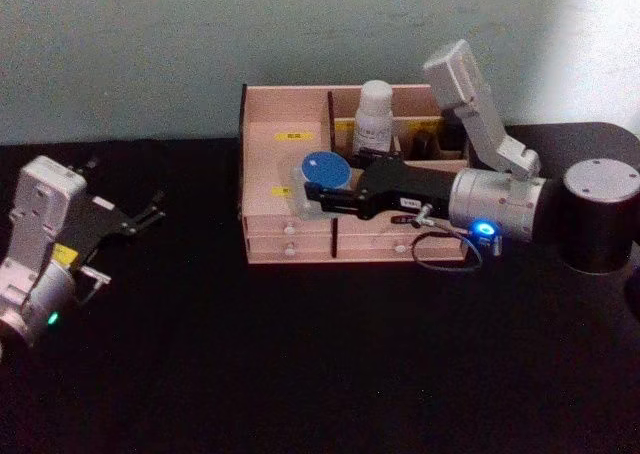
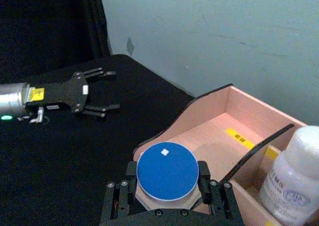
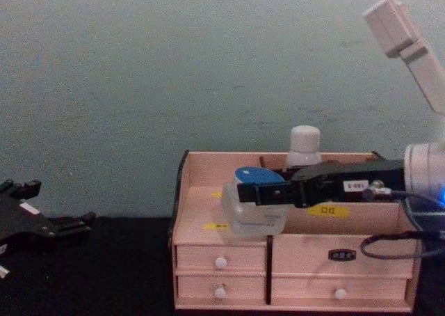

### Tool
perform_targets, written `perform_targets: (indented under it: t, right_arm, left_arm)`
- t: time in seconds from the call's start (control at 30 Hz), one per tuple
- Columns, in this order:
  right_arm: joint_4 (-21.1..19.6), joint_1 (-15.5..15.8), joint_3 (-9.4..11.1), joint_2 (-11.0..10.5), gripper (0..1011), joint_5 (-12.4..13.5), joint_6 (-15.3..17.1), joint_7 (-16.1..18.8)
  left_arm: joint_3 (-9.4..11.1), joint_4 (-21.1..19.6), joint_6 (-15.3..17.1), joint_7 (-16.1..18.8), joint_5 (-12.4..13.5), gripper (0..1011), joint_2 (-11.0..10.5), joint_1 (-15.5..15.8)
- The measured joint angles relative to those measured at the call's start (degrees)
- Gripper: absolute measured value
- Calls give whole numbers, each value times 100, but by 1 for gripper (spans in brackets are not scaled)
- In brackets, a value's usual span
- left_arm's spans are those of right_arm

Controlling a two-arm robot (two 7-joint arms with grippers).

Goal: Pick up the facial cleanser and watermelon frost from the table and place them into the tiered storage box.

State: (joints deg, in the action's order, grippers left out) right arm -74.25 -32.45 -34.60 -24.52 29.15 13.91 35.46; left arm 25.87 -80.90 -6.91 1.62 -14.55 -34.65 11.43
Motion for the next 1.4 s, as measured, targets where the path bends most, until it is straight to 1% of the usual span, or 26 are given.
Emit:
perform_targets:
  t: [0.37, 0.77, 0.9, 1.1, 1.4]
  right_arm:
    - [732, -455, -119, 395, 728, -37, -94, 51]
    - [1299, -780, -186, 698, 728, -124, -114, 73]
    - [1429, -847, -189, 772, 728, -144, -114, 73]
    - [1729, -970, -180, 941, 728, -169, -114, 74]
    - [2001, -1082, -165, 1084, 728, -229, -107, 79]
  left_arm:
    - [0, 0, 0, 0, 0, 1001, 0, 0]
    - [0, 0, 0, 0, 0, 1001, 0, 0]
    - [0, 0, 0, 0, 0, 1001, 0, 0]
    - [0, 0, 0, 0, 0, 1001, 0, 0]
    - [0, 0, 0, 0, 0, 1001, 0, 0]
